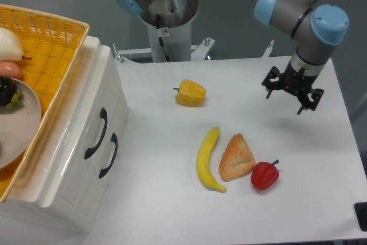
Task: Slide open the top white drawer
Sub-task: 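Move the gripper across the table toward the cabinet's upper drawer handle, then lower the gripper onto the black handle of the upper drawer, then close the gripper around the upper drawer's black handle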
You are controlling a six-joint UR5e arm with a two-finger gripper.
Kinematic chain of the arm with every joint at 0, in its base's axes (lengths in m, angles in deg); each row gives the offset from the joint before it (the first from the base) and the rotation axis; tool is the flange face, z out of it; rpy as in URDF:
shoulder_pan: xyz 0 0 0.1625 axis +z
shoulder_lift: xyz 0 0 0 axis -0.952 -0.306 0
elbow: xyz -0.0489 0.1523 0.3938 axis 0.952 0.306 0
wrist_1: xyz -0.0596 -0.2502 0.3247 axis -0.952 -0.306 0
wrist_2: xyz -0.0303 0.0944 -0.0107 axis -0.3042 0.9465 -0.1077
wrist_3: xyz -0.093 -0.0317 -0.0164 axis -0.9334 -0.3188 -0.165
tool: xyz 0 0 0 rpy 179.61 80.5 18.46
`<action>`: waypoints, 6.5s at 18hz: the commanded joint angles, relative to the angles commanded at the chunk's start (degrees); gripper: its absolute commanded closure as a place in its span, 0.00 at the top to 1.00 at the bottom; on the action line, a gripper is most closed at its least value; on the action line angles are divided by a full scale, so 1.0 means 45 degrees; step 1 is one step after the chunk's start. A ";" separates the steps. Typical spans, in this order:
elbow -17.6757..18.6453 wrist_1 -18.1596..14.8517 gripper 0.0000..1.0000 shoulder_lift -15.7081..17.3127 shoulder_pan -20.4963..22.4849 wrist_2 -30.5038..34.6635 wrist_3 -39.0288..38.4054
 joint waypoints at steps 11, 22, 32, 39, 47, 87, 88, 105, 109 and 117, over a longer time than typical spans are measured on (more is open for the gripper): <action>-0.0117 -0.1426 1.00 0.0548 -0.1856 -0.0272 -0.3572; -0.0742 -0.1878 1.00 0.0686 -0.4395 -0.1856 -0.7774; -0.1444 -0.1878 1.00 0.0295 -0.5351 -0.3144 -0.8848; -0.1621 -0.1781 0.99 0.0099 -0.6075 -0.4277 -0.9396; -0.1777 -0.1761 0.97 -0.0252 -0.6739 -0.4278 -1.0100; -0.2324 -0.1624 0.68 -0.0682 -0.7404 -0.4258 -1.0842; -0.2324 -0.1624 0.68 -0.0682 -0.7443 -0.4258 -1.0842; -0.2324 -0.1624 0.50 -0.0526 -0.7619 -0.4180 -1.0979; -0.2324 -0.1624 0.47 -0.0409 -0.7600 -0.4180 -1.0959; -0.2324 -0.1605 0.44 -0.0409 -0.7619 -0.4180 -1.0959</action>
